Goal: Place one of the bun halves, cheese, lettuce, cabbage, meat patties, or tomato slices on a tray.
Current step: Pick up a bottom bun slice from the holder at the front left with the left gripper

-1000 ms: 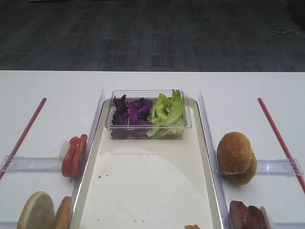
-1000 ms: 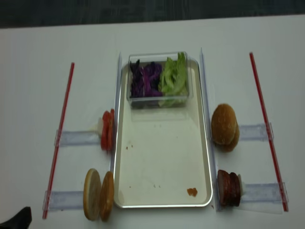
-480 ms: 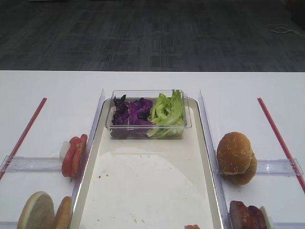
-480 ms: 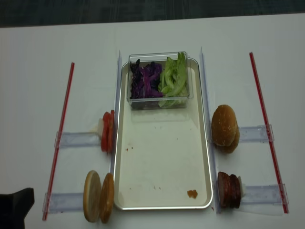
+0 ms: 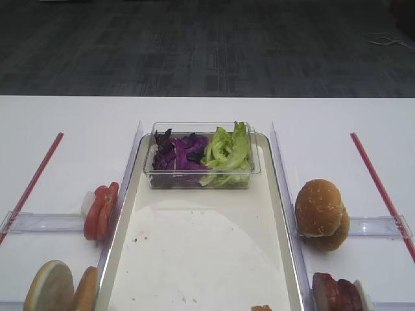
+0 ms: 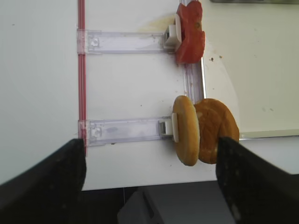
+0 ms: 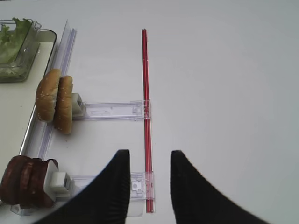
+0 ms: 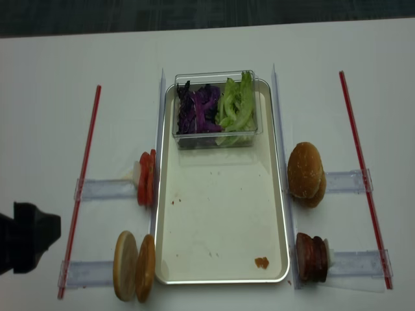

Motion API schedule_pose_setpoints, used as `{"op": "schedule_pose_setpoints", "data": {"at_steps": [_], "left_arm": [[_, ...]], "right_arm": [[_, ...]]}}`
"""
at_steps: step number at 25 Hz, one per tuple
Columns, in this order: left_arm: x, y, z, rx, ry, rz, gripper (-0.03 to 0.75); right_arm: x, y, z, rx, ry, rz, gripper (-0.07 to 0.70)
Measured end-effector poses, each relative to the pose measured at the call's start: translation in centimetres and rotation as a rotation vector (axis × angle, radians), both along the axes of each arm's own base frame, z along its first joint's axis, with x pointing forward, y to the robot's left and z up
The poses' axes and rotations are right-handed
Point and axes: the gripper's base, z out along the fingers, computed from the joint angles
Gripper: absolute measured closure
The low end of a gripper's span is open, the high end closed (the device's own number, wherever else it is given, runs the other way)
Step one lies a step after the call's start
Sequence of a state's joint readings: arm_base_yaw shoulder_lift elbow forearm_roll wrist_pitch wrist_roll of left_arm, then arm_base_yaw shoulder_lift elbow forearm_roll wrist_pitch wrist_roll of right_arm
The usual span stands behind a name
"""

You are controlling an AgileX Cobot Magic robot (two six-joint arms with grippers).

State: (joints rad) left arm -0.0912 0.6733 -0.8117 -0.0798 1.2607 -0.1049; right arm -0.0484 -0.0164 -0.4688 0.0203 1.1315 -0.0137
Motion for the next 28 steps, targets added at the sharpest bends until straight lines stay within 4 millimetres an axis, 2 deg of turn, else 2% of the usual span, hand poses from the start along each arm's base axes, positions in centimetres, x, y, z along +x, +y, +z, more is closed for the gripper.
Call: {"op": "schedule_pose_setpoints", "data": {"at_steps": [4, 12, 21, 28], "left_arm": [[1.5, -0.2, 0.0, -0.003, 0.046, -0.005, 0.176], [3.6, -0.9, -1.2, 0.012, 0.148, -0.050, 0.176], [4.1, -1.2, -1.4, -0.003, 0.172, -0.062, 0.195], [3.8, -2.4, -1.5, -0.011, 0.178, -0.130, 0.197]], "right_arm": [[0.0, 0.0, 0.0, 0.000, 0.000, 0.000, 0.386], [0.0, 0.0, 0.0, 0.000, 0.000, 0.000, 0.386], [0.0, 0.0, 0.0, 0.000, 0.000, 0.000, 0.386], [0.0, 0.0, 0.0, 0.000, 0.000, 0.000, 0.386]]}}
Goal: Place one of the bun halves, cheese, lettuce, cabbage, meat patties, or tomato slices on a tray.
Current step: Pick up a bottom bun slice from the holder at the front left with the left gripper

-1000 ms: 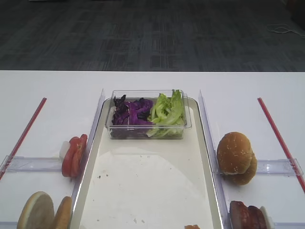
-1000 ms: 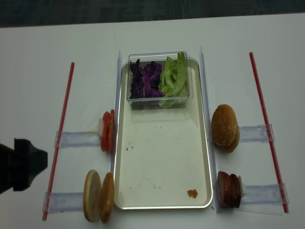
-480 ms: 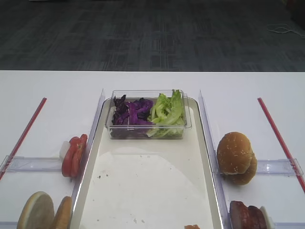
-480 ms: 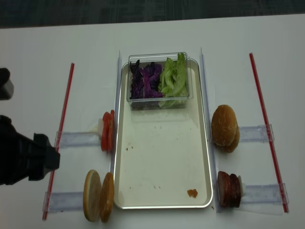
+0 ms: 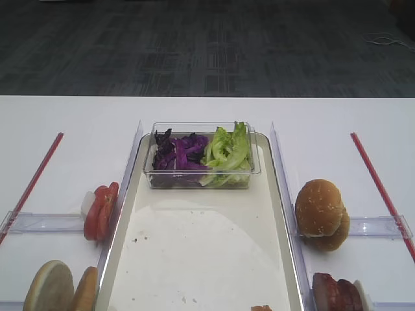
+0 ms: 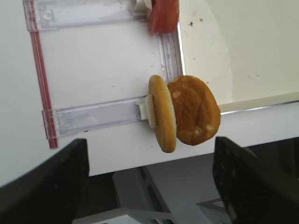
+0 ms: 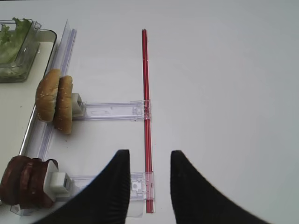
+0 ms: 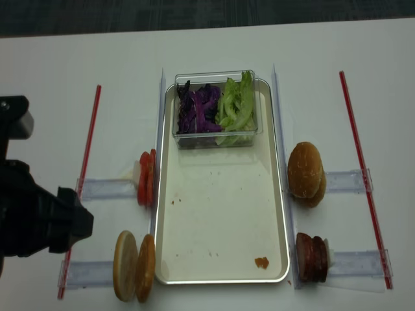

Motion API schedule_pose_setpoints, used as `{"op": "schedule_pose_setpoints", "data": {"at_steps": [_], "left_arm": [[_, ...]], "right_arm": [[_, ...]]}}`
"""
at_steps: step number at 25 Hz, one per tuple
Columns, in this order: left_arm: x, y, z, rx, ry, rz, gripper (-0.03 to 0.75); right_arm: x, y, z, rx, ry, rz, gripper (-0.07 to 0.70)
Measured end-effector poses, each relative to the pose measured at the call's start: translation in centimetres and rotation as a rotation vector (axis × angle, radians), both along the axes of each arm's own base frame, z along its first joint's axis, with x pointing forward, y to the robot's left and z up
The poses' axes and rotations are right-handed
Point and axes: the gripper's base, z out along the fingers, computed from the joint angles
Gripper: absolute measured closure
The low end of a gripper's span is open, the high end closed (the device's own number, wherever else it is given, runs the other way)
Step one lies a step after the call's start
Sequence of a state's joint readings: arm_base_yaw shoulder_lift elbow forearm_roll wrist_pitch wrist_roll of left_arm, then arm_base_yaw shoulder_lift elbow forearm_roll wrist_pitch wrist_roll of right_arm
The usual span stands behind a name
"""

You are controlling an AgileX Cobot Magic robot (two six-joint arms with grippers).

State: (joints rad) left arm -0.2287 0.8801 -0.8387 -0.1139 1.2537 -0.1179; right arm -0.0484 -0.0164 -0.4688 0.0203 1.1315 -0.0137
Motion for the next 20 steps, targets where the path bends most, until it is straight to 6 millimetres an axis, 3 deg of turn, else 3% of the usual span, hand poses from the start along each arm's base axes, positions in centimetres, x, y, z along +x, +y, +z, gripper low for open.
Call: {"op": "schedule_pose_setpoints", "data": {"at_steps": [20], "left_arm": [[0.7, -5.4, -2.4, 0.015, 0.178, -0.139, 0.197]], "right_arm": [[0.0, 0.0, 0.0, 0.002, 0.001, -0.001, 0.386]]}}
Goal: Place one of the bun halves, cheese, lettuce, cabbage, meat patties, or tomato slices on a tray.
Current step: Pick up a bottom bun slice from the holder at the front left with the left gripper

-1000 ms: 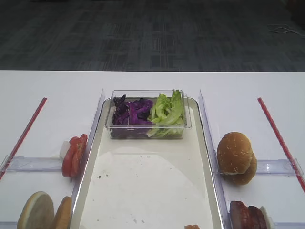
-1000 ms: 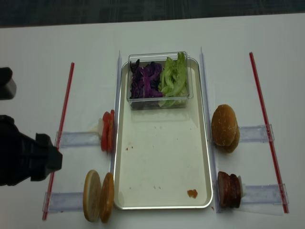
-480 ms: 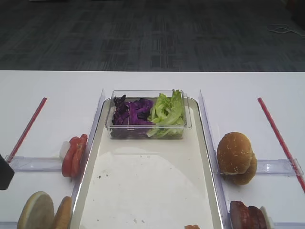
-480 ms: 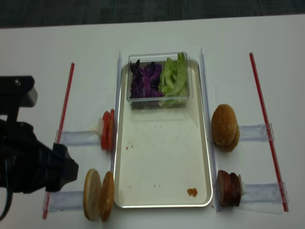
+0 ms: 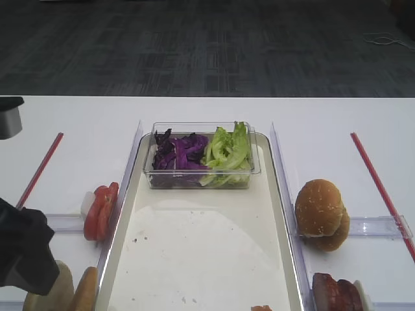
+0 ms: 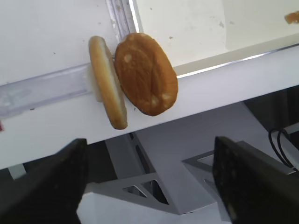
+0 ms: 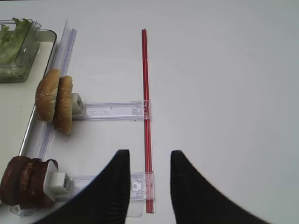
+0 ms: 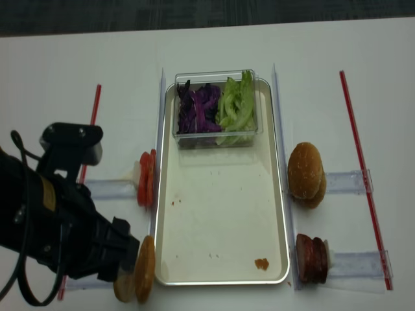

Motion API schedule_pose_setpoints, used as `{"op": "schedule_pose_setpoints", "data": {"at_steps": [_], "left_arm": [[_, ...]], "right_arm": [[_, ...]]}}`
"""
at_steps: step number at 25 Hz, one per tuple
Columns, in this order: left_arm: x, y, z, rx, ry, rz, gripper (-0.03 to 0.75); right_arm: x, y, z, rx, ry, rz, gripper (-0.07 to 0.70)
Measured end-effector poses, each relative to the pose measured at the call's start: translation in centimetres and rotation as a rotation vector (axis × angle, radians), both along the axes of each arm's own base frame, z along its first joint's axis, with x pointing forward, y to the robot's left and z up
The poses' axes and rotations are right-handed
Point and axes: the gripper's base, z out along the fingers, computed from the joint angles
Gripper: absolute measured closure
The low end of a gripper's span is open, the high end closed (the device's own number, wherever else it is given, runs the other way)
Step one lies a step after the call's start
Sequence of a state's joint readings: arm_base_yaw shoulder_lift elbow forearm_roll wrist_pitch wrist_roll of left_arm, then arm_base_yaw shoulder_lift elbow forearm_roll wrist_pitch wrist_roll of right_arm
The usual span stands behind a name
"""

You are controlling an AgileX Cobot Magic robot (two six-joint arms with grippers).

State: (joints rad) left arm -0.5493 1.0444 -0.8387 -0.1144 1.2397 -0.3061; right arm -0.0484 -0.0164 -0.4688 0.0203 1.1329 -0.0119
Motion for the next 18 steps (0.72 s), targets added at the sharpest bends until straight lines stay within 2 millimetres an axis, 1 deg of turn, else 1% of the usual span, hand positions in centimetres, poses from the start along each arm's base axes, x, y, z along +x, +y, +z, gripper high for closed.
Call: {"op": "schedule_pose_setpoints", "data": {"at_steps": [5, 11, 14, 18], "left_arm": [[0.0, -1.2, -0.3, 0.007, 0.027, -0.017, 0.198], [0.3, -3.0, -0.1, 0.017, 0.041, -0.041, 0.199], [0.7, -3.7, -0.6, 0.032, 0.063, -0.036, 0.199], [1.2, -4.4, -1.7, 0.072, 0.105, -0.035, 0.200]], "right_arm": [[0.0, 0.0, 0.0, 0.000, 0.000, 0.000, 0.386], [0.0, 0.0, 0.0, 0.000, 0.000, 0.000, 0.386], [0.0, 0.0, 0.0, 0.000, 0.000, 0.000, 0.386], [0.0, 0.0, 0.0, 0.010, 0.000, -0.006, 0.386]]}}
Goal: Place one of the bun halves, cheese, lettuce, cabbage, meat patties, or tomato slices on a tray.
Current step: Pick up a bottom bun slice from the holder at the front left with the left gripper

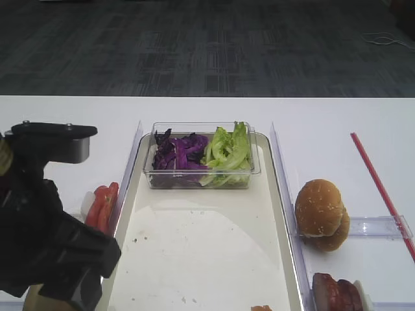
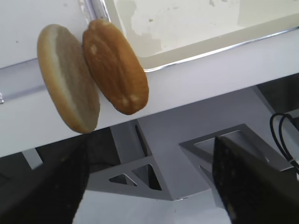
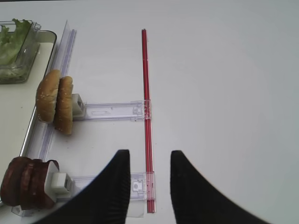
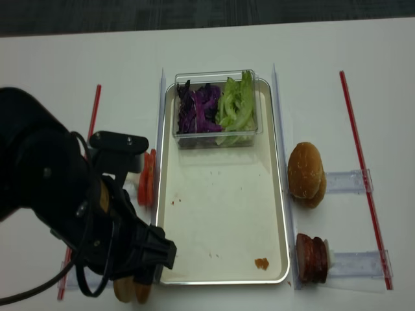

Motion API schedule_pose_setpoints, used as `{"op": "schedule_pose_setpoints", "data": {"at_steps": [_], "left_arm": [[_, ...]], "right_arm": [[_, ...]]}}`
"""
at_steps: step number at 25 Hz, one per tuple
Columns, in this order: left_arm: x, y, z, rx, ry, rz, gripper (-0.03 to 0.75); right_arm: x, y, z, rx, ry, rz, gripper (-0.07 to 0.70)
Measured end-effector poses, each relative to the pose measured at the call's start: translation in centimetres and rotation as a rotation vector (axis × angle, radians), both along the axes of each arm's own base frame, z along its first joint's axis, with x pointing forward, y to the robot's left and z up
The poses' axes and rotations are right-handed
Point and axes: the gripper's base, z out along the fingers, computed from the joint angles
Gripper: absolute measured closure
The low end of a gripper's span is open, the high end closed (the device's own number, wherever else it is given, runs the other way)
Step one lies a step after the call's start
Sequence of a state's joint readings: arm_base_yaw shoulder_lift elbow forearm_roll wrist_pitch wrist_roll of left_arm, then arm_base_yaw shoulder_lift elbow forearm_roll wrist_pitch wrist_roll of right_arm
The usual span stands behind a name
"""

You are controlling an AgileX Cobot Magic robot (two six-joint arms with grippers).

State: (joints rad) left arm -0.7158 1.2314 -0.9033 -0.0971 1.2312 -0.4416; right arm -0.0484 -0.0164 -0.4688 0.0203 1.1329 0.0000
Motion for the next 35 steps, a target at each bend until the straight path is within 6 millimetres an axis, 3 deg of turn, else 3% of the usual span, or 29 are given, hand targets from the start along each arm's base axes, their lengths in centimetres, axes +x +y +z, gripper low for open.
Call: {"op": "schedule_pose_setpoints", "data": {"at_steps": [10, 24, 35], "left_arm": [[1.1, -0.8, -1.7, 0.055, 0.045, 0.001, 0.200], [1.5, -1.1, -1.9, 0.043, 0.028, 0.007, 0.201], [2.6, -2.1, -4.0, 0.077, 0.065, 0.009, 0.201]], "right_arm": [[0.0, 0.0, 0.0, -0.001, 0.000, -0.001, 0.386], [0.0, 0.0, 0.0, -0.001, 0.000, -0.001, 0.386], [0.0, 0.0, 0.0, -0.001, 0.000, -0.001, 0.386]]}}
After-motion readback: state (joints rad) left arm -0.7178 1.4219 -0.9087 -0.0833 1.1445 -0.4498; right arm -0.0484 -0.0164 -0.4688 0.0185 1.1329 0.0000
